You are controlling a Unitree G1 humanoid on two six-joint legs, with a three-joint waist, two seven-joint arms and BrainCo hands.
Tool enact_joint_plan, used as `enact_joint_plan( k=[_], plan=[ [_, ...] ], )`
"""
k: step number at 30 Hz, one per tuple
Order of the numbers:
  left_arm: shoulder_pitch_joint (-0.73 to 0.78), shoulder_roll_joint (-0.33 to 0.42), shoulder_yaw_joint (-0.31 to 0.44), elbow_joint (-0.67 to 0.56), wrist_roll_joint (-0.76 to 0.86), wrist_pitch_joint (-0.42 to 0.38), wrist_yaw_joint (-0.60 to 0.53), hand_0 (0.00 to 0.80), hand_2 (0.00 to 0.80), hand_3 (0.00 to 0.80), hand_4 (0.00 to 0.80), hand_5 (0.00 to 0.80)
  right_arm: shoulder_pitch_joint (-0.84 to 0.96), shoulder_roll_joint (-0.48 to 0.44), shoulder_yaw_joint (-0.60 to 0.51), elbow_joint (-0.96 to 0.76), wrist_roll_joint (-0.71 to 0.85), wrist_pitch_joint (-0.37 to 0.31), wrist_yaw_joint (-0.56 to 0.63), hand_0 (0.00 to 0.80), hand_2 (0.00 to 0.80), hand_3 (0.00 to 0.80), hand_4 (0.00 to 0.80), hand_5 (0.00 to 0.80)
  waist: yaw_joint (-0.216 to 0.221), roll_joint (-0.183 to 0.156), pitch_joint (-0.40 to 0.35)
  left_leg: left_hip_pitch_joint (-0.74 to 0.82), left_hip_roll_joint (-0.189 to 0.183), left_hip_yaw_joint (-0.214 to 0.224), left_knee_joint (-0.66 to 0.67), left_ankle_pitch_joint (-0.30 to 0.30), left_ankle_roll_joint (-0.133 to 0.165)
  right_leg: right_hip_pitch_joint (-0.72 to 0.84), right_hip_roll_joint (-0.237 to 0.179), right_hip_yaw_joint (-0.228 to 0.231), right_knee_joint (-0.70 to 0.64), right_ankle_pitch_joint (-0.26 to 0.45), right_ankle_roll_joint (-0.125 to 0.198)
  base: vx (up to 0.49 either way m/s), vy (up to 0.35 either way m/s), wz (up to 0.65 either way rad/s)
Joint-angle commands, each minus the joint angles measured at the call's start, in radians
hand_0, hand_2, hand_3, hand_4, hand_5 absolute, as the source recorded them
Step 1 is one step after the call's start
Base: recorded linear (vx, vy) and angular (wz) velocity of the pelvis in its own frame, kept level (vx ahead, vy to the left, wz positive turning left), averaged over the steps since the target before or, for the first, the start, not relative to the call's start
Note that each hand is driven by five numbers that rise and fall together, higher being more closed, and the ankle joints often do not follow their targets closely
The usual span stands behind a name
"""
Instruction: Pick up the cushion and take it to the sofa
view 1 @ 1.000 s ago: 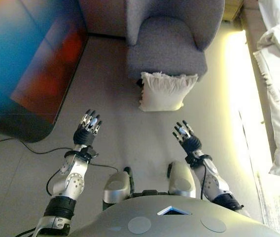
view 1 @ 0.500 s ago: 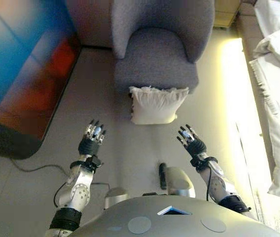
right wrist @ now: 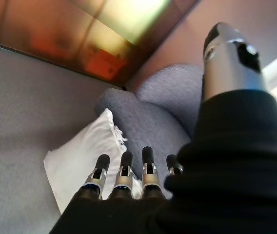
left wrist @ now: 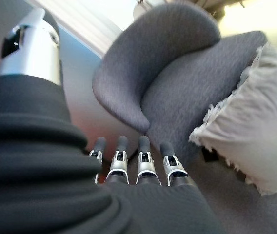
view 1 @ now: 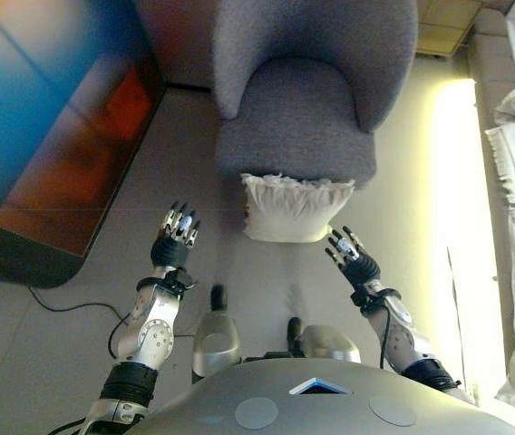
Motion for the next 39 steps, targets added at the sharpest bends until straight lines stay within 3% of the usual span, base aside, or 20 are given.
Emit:
enact_joint_plan(
  k=[1,4,7,10,13,15,17,20,22,26,30,33,35,37,39],
  plan=[
    [0.058,0.022,0.038,-0.097,0.010,-0.052,-0.066,0.000,0.000,0.000,0.000,0.000,0.040,0.010,0.000,-0.082,0.029,-0.050,0.041,0.000,0.000,0.000,0.000,0.000,0.013,-0.017,-0.029,-0.130,0.002,0.083,-0.030,0.217,-0.020,0.141,-0.047,0.012,0.000,-0.067,0.117,0.501,0.174,-0.48],
    [0.075,0.033,0.050,-0.116,0.009,-0.065,-0.073,0.000,0.000,0.000,0.000,0.000,0.046,0.005,0.008,-0.081,0.007,-0.042,0.042,0.000,0.000,0.000,0.000,0.000,0.028,-0.008,-0.037,-0.118,-0.019,0.073,-0.010,0.183,0.004,0.173,-0.067,0.022,0.013,-0.106,0.123,0.443,0.220,-0.61],
    [0.057,0.057,0.064,-0.107,0.001,-0.063,-0.049,0.000,0.000,0.000,0.000,0.000,0.038,0.008,0.010,-0.085,0.007,-0.018,0.007,0.000,0.000,0.000,0.000,0.000,0.033,-0.007,-0.041,-0.122,-0.028,0.087,0.093,0.162,0.024,0.185,-0.105,-0.008,0.080,-0.120,0.139,0.411,0.285,-0.69],
    [0.040,0.069,0.076,-0.107,0.029,-0.052,-0.051,0.000,0.000,0.000,0.000,0.000,0.023,0.032,0.020,-0.086,0.000,-0.026,0.007,0.000,0.000,0.000,0.000,0.000,0.053,-0.039,-0.070,-0.088,-0.086,0.133,0.134,0.095,0.097,0.141,-0.189,-0.079,0.309,0.121,0.198,0.305,0.263,-0.19],
    [0.020,0.085,0.071,-0.094,0.049,-0.045,-0.068,0.000,0.000,0.000,0.000,0.000,0.001,0.055,0.022,-0.070,-0.001,-0.040,-0.010,0.000,0.000,0.000,0.000,0.000,0.047,-0.016,-0.077,-0.017,-0.096,0.157,0.131,0.055,0.122,0.035,-0.231,-0.108,0.530,0.221,0.192,0.314,0.283,0.05],
    [0.004,0.096,0.084,-0.093,0.050,-0.025,-0.090,0.000,0.000,0.000,0.000,0.000,-0.011,0.067,0.014,-0.045,-0.009,-0.039,-0.016,0.000,0.000,0.000,0.000,0.000,0.050,-0.016,-0.082,0.010,-0.109,0.161,0.142,0.030,0.126,-0.005,-0.274,-0.152,0.524,0.230,0.177,0.301,0.156,0.24],
    [0.012,0.106,0.102,-0.103,0.053,-0.025,-0.145,0.000,0.000,0.000,0.000,0.000,-0.020,0.074,0.010,-0.045,-0.014,-0.031,-0.020,0.000,0.000,0.000,0.000,0.000,0.046,-0.035,-0.069,0.041,-0.128,0.167,0.156,0.006,0.118,-0.029,-0.311,-0.212,0.388,0.210,0.168,0.233,-0.032,-0.04],
    [0.033,0.122,0.105,-0.119,0.043,-0.055,-0.224,0.000,0.000,0.000,0.000,0.000,-0.025,0.068,0.013,-0.065,-0.003,-0.017,-0.004,0.000,0.000,0.000,0.000,0.000,0.031,-0.039,-0.049,0.088,-0.104,0.170,0.169,-0.013,0.091,-0.081,-0.323,-0.258,0.213,0.219,0.171,0.160,-0.161,-0.13],
    [0.043,0.131,0.093,-0.125,0.012,-0.098,-0.272,0.000,0.000,0.000,0.000,0.000,-0.035,0.055,0.021,-0.078,0.005,-0.013,0.019,0.000,0.000,0.000,0.000,0.000,0.009,-0.051,-0.029,0.120,-0.083,0.149,0.183,-0.036,0.068,-0.135,-0.339,-0.228,0.110,0.272,0.195,0.153,-0.191,-0.09],
    [0.045,0.128,0.082,-0.101,-0.019,-0.129,-0.271,0.000,0.000,0.000,0.000,0.000,-0.103,0.055,0.017,-0.039,0.002,0.021,0.014,0.000,0.000,0.000,0.000,0.000,-0.021,-0.086,-0.016,0.170,-0.106,0.056,0.215,-0.141,0.051,-0.219,-0.361,-0.127,-0.055,0.389,0.247,0.294,-0.161,0.20],
    [0.086,0.121,0.115,-0.104,-0.016,-0.111,-0.297,0.000,0.000,0.000,0.000,0.000,-0.106,0.057,0.005,-0.045,-0.006,0.063,0.019,0.000,0.000,0.000,0.000,0.000,-0.035,-0.099,-0.025,0.237,-0.093,0.028,0.235,-0.213,0.043,-0.243,-0.362,-0.113,-0.120,0.430,0.269,0.396,-0.150,0.36],
    [0.100,0.115,0.125,-0.112,-0.009,-0.098,-0.324,0.000,0.000,0.000,0.000,0.000,-0.108,0.064,0.007,-0.040,-0.012,0.069,0.019,0.000,0.000,0.000,0.000,0.000,-0.032,-0.102,-0.036,0.277,-0.076,0.020,0.236,-0.235,0.032,-0.241,-0.359,-0.113,-0.080,0.417,0.268,0.343,-0.148,0.12],
    [0.091,0.113,0.118,-0.109,-0.003,-0.097,-0.337,0.000,0.000,0.000,0.000,0.000,-0.116,0.064,0.016,-0.032,-0.015,0.065,0.013,0.000,0.000,0.000,0.000,0.000,-0.043,-0.097,-0.050,0.301,-0.054,0.005,0.235,-0.240,0.022,-0.240,-0.335,-0.091,-0.068,0.379,0.269,0.363,-0.177,0.08],
    [0.074,0.110,0.106,-0.108,-0.010,-0.074,-0.335,0.000,0.000,0.000,0.000,0.000,-0.125,0.063,0.026,-0.031,-0.011,0.053,-0.027,0.000,0.000,0.000,0.000,0.000,-0.061,-0.083,-0.059,0.306,-0.028,-0.019,0.250,-0.215,0.016,-0.243,-0.288,-0.051,-0.040,0.329,0.261,0.377,-0.192,0.23],
    [0.062,0.100,0.101,-0.108,-0.036,-0.046,-0.323,0.000,0.000,0.000,0.000,0.000,-0.127,0.057,0.034,-0.052,-0.011,0.051,-0.035,0.000,0.000,0.000,0.000,0.000,-0.079,-0.069,-0.064,0.318,0.015,-0.028,0.272,-0.147,-0.002,-0.248,-0.251,-0.049,0.006,0.286,0.239,0.281,-0.158,0.44]
  ],
)
